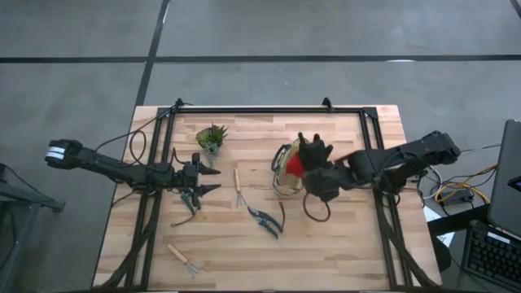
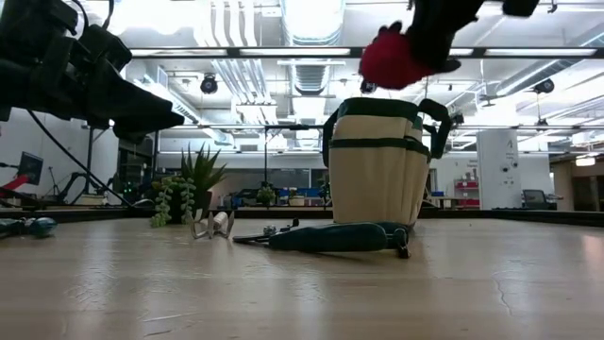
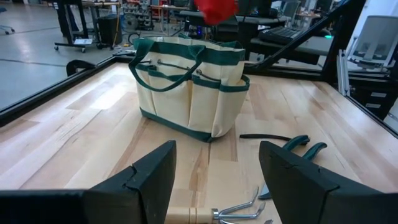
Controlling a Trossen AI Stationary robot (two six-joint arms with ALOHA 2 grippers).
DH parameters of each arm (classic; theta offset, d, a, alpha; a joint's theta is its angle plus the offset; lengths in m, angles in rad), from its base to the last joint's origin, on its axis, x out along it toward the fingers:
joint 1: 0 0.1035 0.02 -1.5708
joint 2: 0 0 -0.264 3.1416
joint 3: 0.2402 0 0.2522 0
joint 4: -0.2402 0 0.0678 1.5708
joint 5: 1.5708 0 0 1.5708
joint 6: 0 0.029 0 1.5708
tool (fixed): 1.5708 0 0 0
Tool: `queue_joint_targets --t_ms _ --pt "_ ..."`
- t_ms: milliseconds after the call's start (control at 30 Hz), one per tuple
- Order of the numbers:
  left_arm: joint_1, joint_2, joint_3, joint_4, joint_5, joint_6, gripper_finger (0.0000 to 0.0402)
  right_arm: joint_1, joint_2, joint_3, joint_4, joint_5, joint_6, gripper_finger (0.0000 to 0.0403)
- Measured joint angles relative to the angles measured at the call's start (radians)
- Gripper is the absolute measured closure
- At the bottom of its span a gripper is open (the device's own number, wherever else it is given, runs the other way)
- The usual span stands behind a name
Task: Pick & Place Garden tools in Gardening bag
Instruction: Put the red gloves into the white gardening bag
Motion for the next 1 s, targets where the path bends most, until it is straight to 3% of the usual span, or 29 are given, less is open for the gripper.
queue_joint_targets --t_ms 267,633,1000 --pt "0.000 0.000 0.000 0.000 0.000 0.000 0.0168 -0.080 0.064 -0.001 -0.020 -0.001 -0.098 0.0378" --pt "0.000 0.000 0.000 0.000 0.000 0.000 0.0168 -0.085 0.161 -0.001 -0.020 -0.002 -0.155 0.0373" --pt "0.000 0.000 0.000 0.000 0.000 0.000 0.0168 -0.084 0.142 0.000 0.018 0.006 -0.127 0.0261"
